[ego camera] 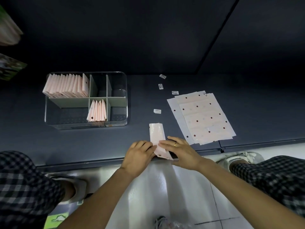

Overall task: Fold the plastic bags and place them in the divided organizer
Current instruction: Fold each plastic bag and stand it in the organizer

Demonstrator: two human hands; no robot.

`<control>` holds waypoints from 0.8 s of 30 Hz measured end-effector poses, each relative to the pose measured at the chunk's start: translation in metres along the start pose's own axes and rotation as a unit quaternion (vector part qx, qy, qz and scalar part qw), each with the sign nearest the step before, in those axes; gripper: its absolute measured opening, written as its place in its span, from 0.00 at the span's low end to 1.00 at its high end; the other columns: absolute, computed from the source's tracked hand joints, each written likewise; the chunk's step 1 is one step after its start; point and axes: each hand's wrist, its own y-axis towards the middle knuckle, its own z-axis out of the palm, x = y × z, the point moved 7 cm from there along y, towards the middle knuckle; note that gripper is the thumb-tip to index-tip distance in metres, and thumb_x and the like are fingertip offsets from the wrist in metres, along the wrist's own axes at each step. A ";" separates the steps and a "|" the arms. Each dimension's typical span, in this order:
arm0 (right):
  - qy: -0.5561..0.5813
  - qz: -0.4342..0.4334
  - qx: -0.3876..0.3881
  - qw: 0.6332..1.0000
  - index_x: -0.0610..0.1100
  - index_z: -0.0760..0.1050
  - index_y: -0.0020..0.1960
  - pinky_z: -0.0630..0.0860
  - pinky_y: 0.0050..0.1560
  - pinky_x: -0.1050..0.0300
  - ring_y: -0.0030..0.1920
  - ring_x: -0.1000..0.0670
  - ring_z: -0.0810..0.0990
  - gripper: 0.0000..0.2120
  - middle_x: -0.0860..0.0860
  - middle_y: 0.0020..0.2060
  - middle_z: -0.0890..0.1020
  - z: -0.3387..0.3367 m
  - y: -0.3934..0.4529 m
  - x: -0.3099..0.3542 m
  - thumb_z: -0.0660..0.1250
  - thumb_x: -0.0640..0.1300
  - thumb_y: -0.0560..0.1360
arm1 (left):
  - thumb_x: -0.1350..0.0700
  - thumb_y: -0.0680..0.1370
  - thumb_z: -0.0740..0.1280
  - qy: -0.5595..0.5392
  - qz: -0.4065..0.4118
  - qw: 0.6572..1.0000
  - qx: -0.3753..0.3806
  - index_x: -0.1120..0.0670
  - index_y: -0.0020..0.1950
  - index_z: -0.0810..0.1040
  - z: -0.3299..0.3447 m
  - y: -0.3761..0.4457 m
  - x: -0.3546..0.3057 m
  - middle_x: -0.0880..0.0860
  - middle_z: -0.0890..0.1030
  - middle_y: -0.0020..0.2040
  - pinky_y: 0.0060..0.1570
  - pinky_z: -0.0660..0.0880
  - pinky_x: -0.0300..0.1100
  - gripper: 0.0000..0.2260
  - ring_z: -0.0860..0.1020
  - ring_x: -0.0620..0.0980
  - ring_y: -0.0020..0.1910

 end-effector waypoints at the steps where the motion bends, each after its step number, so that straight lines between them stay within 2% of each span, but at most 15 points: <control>1: 0.019 0.006 -0.020 1.000 0.55 0.62 0.73 0.51 0.69 0.61 0.70 0.55 0.56 0.32 0.62 0.71 0.63 -0.004 0.003 0.000 0.70 0.47 0.72 | 0.52 0.69 0.75 -0.020 -0.017 1.000 -0.006 0.51 0.48 0.84 -0.001 0.001 0.002 0.46 0.81 0.44 0.43 0.76 0.40 0.09 0.80 0.49 0.42; 2: 0.051 0.020 -0.050 0.997 0.55 0.67 0.70 0.54 0.68 0.61 0.66 0.57 0.59 0.29 0.63 0.68 0.68 -0.007 0.007 -0.001 0.71 0.49 0.71 | 0.52 0.72 0.72 -0.043 -0.035 0.998 -0.008 0.52 0.46 0.84 -0.002 0.002 0.003 0.47 0.81 0.43 0.41 0.76 0.40 0.05 0.80 0.50 0.42; 4: 0.148 0.059 -0.112 0.981 0.50 0.77 0.62 0.62 0.64 0.60 0.58 0.56 0.66 0.20 0.62 0.57 0.76 -0.015 0.013 -0.004 0.72 0.49 0.71 | 0.51 0.78 0.62 -0.095 -0.092 0.991 0.003 0.55 0.44 0.82 -0.001 0.004 0.008 0.49 0.81 0.42 0.41 0.75 0.43 0.12 0.79 0.53 0.42; 6: 0.241 0.112 -0.147 0.953 0.46 0.82 0.52 0.68 0.56 0.63 0.52 0.53 0.71 0.09 0.62 0.43 0.77 -0.021 0.017 -0.009 0.70 0.47 0.73 | 0.51 0.80 0.58 -0.141 -0.155 0.977 0.028 0.57 0.45 0.81 0.006 0.007 0.018 0.51 0.81 0.43 0.46 0.72 0.46 0.15 0.76 0.55 0.45; 7: 0.273 0.133 -0.148 0.941 0.47 0.82 0.43 0.68 0.48 0.66 0.47 0.55 0.72 0.04 0.61 0.35 0.75 -0.023 0.019 -0.010 0.69 0.46 0.74 | 0.50 0.81 0.58 -0.159 -0.184 0.969 0.051 0.57 0.47 0.80 0.012 0.007 0.023 0.52 0.80 0.44 0.49 0.69 0.45 0.15 0.75 0.55 0.48; 8: 0.297 0.152 -0.150 0.931 0.50 0.77 0.34 0.67 0.41 0.68 0.40 0.59 0.71 0.10 0.60 0.29 0.73 -0.025 0.021 -0.012 0.69 0.45 0.75 | 0.49 0.81 0.59 -0.171 -0.207 0.961 0.067 0.55 0.48 0.81 0.017 0.008 0.028 0.51 0.79 0.45 0.50 0.66 0.43 0.14 0.73 0.54 0.49; 10: 0.350 0.190 -0.147 0.905 0.54 0.69 0.28 0.66 0.34 0.69 0.30 0.62 0.72 0.19 0.60 0.22 0.73 -0.025 0.025 -0.016 0.69 0.43 0.75 | 0.47 0.78 0.64 -0.191 -0.246 0.948 0.068 0.51 0.50 0.82 0.024 0.009 0.037 0.49 0.76 0.46 0.49 0.61 0.40 0.11 0.69 0.51 0.51; 12: 0.369 0.226 -0.132 0.892 0.51 0.71 0.30 0.67 0.33 0.72 0.30 0.64 0.75 0.15 0.62 0.26 0.78 -0.025 0.029 -0.019 0.70 0.42 0.73 | 0.46 0.77 0.66 -0.200 -0.286 0.935 0.060 0.49 0.49 0.82 0.026 0.011 0.043 0.47 0.75 0.46 0.47 0.58 0.38 0.10 0.68 0.50 0.51; 13: 0.361 0.246 -0.128 0.890 0.46 0.73 0.32 0.68 0.34 0.70 0.32 0.62 0.76 0.12 0.57 0.30 0.81 -0.025 0.031 -0.021 0.70 0.43 0.73 | 0.46 0.77 0.66 -0.201 -0.307 0.928 0.060 0.49 0.48 0.83 0.027 0.012 0.045 0.47 0.75 0.47 0.46 0.56 0.38 0.09 0.68 0.50 0.51; 15: 0.349 0.282 -0.119 0.886 0.41 0.75 0.35 0.69 0.38 0.61 0.37 0.53 0.76 0.09 0.46 0.37 0.83 -0.023 0.035 -0.024 0.71 0.44 0.72 | 0.47 0.77 0.65 -0.197 -0.341 0.916 0.069 0.50 0.47 0.83 0.029 0.015 0.047 0.48 0.75 0.48 0.46 0.57 0.39 0.10 0.68 0.51 0.52; 18: 0.344 0.312 -0.113 0.878 0.45 0.74 0.33 0.67 0.35 0.62 0.38 0.51 0.75 0.10 0.49 0.34 0.79 -0.021 0.038 -0.026 0.71 0.44 0.71 | 0.47 0.78 0.64 -0.174 -0.362 0.912 0.085 0.50 0.47 0.82 0.031 0.017 0.046 0.50 0.75 0.50 0.49 0.59 0.42 0.10 0.68 0.53 0.54; 21: 0.332 0.334 -0.109 0.876 0.44 0.75 0.35 0.69 0.40 0.58 0.39 0.49 0.75 0.08 0.49 0.35 0.79 -0.019 0.039 -0.026 0.71 0.44 0.71 | 0.49 0.77 0.65 -0.149 -0.378 0.910 0.082 0.52 0.48 0.78 0.026 0.018 0.043 0.52 0.74 0.52 0.51 0.62 0.43 0.08 0.69 0.53 0.54; 23: 0.324 0.346 -0.104 0.874 0.45 0.76 0.37 0.72 0.44 0.57 0.40 0.49 0.76 0.07 0.49 0.36 0.79 -0.018 0.040 -0.027 0.71 0.45 0.72 | 0.53 0.76 0.68 -0.139 -0.349 0.926 0.042 0.55 0.50 0.74 0.014 0.020 0.039 0.54 0.73 0.53 0.51 0.65 0.45 0.08 0.70 0.55 0.53; 24: 0.324 0.349 -0.103 0.873 0.45 0.76 0.36 0.72 0.44 0.56 0.40 0.49 0.76 0.08 0.50 0.36 0.79 -0.018 0.040 -0.027 0.71 0.45 0.72 | 0.56 0.75 0.69 -0.129 -0.300 0.945 0.021 0.57 0.52 0.74 0.008 0.025 0.034 0.55 0.74 0.55 0.52 0.67 0.47 0.08 0.72 0.57 0.54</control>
